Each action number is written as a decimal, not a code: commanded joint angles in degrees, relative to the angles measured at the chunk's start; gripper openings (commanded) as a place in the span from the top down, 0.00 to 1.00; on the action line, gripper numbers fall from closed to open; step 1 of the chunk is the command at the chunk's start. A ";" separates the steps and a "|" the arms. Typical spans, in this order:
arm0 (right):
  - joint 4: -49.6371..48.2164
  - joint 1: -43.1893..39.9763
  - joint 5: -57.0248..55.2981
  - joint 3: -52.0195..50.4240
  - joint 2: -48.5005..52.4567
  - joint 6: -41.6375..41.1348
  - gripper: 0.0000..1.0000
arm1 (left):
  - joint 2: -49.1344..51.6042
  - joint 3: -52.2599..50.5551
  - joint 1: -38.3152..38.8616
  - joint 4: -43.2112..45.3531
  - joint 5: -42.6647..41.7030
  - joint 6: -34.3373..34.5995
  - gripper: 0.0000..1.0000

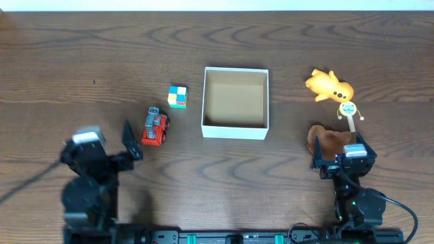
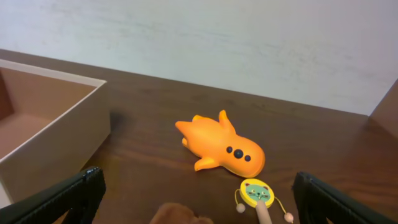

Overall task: Pack container
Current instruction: 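Move the left gripper over the red toy truck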

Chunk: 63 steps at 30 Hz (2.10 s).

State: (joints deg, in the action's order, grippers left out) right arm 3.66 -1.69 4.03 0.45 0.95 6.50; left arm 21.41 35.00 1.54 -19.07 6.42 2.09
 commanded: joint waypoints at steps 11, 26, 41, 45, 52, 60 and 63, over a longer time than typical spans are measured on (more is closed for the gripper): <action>0.22 0.31 -0.17 -0.13 -0.42 0.39 0.01 | 51.01 41.57 -0.17 -25.33 -4.15 -8.55 0.02; 0.24 0.31 -0.17 -0.13 -0.42 0.39 0.01 | 67.69 43.67 -0.17 -25.44 -14.08 -12.52 0.02; 0.22 0.31 -0.17 -0.13 -0.42 0.42 0.01 | 69.00 40.44 -0.17 -29.03 -15.02 -11.89 0.02; 0.22 0.31 -0.17 -0.13 -0.42 0.42 0.01 | 69.26 38.56 -0.17 -28.46 -14.99 -11.91 0.02; 0.22 0.31 -0.17 -0.13 -0.42 0.39 0.01 | 69.26 34.23 -0.17 -25.66 -14.99 -11.91 0.02; 0.24 0.26 -0.17 -0.13 -0.35 0.42 0.01 | 69.26 29.05 -0.17 -17.70 -14.99 -11.93 0.02; 0.22 0.26 -0.17 -0.13 -0.31 0.42 0.01 | 69.26 26.23 -0.17 -14.69 -14.99 -11.91 0.02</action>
State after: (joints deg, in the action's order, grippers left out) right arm 3.66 -1.69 4.05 0.45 0.95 6.50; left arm 90.02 63.70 1.56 -35.09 -8.45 -9.28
